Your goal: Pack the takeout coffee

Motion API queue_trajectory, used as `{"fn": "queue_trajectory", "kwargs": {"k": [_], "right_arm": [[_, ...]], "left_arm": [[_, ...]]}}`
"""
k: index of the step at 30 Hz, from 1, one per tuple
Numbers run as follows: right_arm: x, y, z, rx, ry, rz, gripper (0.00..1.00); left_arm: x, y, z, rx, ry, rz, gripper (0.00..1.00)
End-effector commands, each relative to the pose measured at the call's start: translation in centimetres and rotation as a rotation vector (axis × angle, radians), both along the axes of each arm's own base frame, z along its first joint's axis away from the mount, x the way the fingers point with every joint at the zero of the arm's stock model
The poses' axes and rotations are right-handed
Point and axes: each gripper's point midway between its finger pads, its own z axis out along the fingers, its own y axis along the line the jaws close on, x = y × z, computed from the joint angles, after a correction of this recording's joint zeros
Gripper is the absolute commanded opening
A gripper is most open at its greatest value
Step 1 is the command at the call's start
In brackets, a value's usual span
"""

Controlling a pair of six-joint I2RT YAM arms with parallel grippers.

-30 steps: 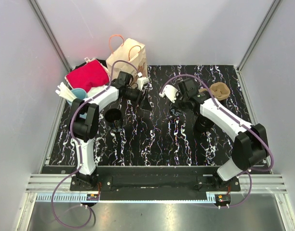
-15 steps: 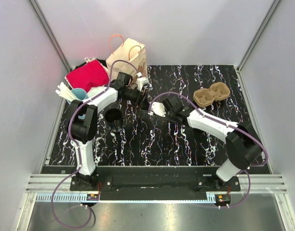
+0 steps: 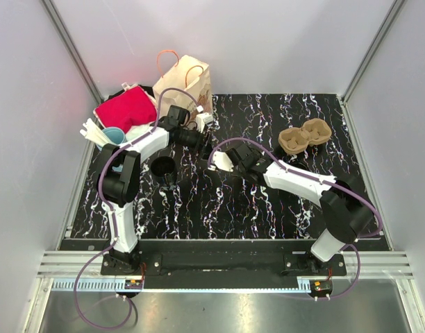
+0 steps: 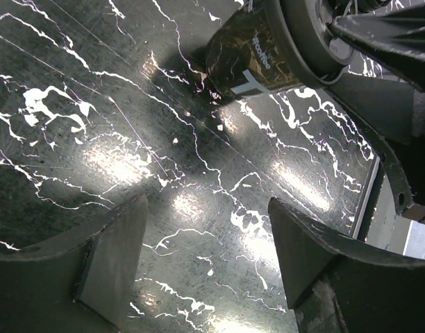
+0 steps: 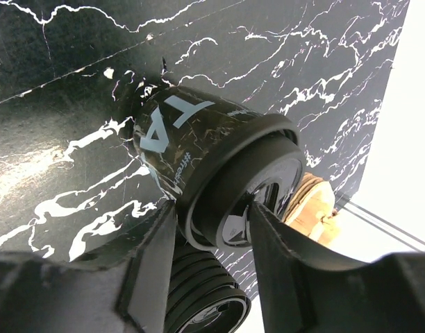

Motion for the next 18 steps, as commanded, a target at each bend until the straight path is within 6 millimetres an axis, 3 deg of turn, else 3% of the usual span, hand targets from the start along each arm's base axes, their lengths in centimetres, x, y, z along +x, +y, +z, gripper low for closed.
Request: {"fn": "queue_trajectory", "kwargs": {"k": [1, 9, 18], "right_arm": [[0.9, 0.8, 2.0, 0.028, -0.065, -0.003, 0.54], [1.5, 1.7, 4.4, 0.094, -0.103, -0.013, 0.66], [0.2, 3.4, 9.1, 0.385, -0.029, -0.058, 0.93]], "left_arm": [[0.4, 0.0, 0.7, -0.020, -0.049, -0.005, 0.74], [0.6, -0.2, 0.6, -0.026, -0.038, -0.004, 0.74], [1.0, -1.1, 1.0, -0.020, -0.053, -0.014, 0.75]]}}
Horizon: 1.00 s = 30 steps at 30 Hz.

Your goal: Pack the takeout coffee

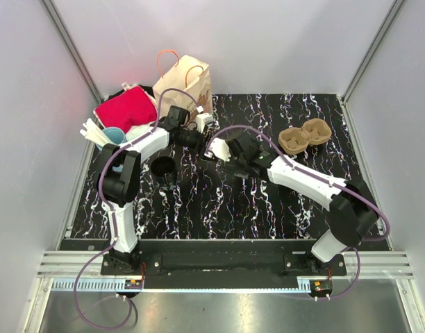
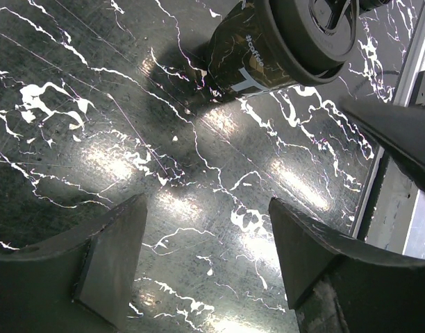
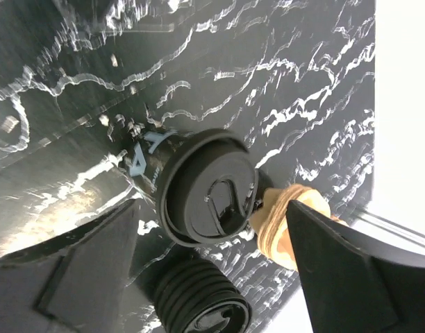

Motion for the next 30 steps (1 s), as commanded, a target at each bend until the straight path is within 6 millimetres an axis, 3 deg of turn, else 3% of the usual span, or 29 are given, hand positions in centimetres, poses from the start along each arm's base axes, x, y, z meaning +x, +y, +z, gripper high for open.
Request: {"fn": "queue_trajectory", "kwargs": {"k": [1, 4, 8, 9, 10, 11, 12, 15, 19, 22, 30], "right_arm": [[-0.4, 1.2, 5.9, 0.265, 0.008, -0.025, 0.93], [-0.2, 0.1, 7.3, 0.391, 0.081, -0.053, 0.95], [1.5, -3.4, 8.5, 0.572, 0.166, -0.161, 0.95], [1.9, -3.9, 8.5, 0.601, 0.177, -0.186, 0.95], [2.3, -4.6, 8.7, 0.628, 0.182, -0.216, 0.94], [2.3, -4.5, 8.3, 0.676, 0.231, -0.231, 0.93], [3.0, -5.9, 8.1, 0.704, 0.241, -0.274, 0.93], [3.7, -7.0, 6.7, 0.786, 0.319, -0.355, 0.89], [3.9, -6.9, 3.9, 0.861, 0.449, -0.415, 0.85], [3.5, -5.8, 2.8, 0.924, 0.548, -0.425, 0.82], [4.2, -5.7, 1.5, 0.949, 0.598, -0.494, 0.74]], "left_arm": [[1.1, -1.4, 1.5, -0.019, -0.062, -0.018, 0.75], [1.2, -2.3, 2.7, -0.022, -0.082, -0.032, 0.75], [2.1, -3.5, 4.7, 0.023, -0.132, -0.019, 0.77], [3.1, -3.9, 6.0, 0.035, -0.178, -0.008, 0.77], [2.5, -4.5, 6.2, 0.046, -0.168, -0.025, 0.78], [3.3, -5.0, 7.3, 0.054, -0.198, -0.011, 0.78], [2.8, -5.6, 7.6, 0.063, -0.189, -0.025, 0.80], [3.0, -7.3, 8.7, 0.085, -0.207, -0.027, 0.82], [2.8, -9.4, 8.7, 0.108, -0.222, -0.044, 0.83], [2.7, -10.6, 7.8, 0.123, -0.217, -0.046, 0.83], [3.7, -11.6, 6.6, 0.120, -0.217, -0.033, 0.82]]}}
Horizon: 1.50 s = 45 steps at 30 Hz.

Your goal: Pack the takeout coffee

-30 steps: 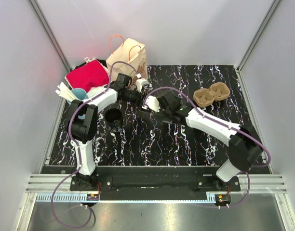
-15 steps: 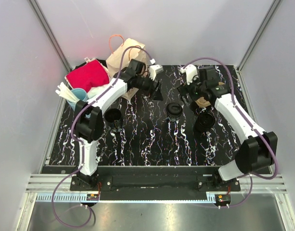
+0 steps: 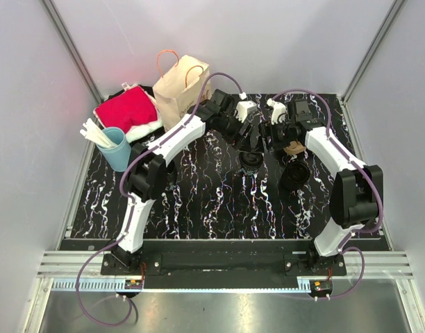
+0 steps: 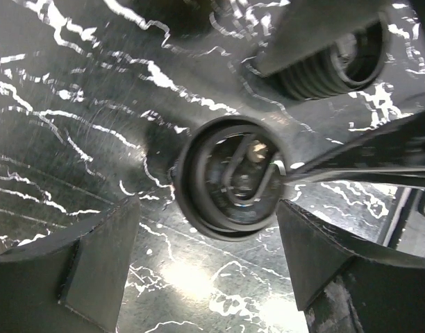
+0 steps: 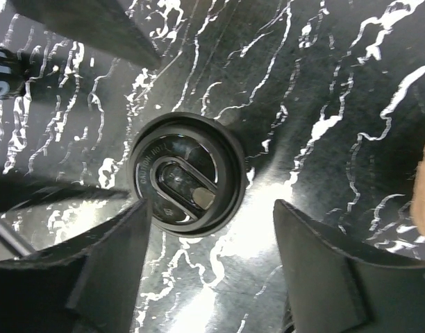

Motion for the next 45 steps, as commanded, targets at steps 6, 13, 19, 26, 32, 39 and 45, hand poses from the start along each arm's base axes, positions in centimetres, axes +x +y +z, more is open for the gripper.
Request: {"fn": "queue_trajectory", "kwargs": {"k": [6, 13, 19, 26, 32, 39, 45], "right_arm": [[0.0, 1.2, 0.1, 0.101, 0.073, -0.019, 0.65], [-0.4, 1.2, -1.4, 0.099, 0.125, -0.030, 0.56], [-0.4, 1.0, -2.1, 0.086, 0.132, -0.040, 0.47], [-0.3, 0.7, -3.1, 0.061, 0.142, -0.045, 0.35], [-1.0, 0.7, -4.4, 0.034, 0.169, -0.037, 0.24], [-1.1, 1.3, -4.0, 0.009, 0.144, -0.022, 0.30], [-0.9, 1.4, -1.7, 0.020, 0.101, -0.012, 0.38]], "left_arm": [[1.2, 0.1, 0.9, -0.024, -0.036, 0.031, 0.80], [0.2, -0.1, 0.9, -0.038, -0.027, 0.016, 0.77], [-0.5, -0.3, -0.4, -0.015, -0.017, 0.007, 0.75], [-0.7, -0.3, -1.2, -0.012, -0.007, 0.009, 0.74], [-0.8, -0.4, -1.7, -0.011, 0.006, 0.006, 0.73], [-1.2, -0.3, -2.5, 0.000, 0.023, 0.007, 0.71], [-1.5, 0.1, -3.0, 0.011, 0.024, 0.008, 0.70]]}}
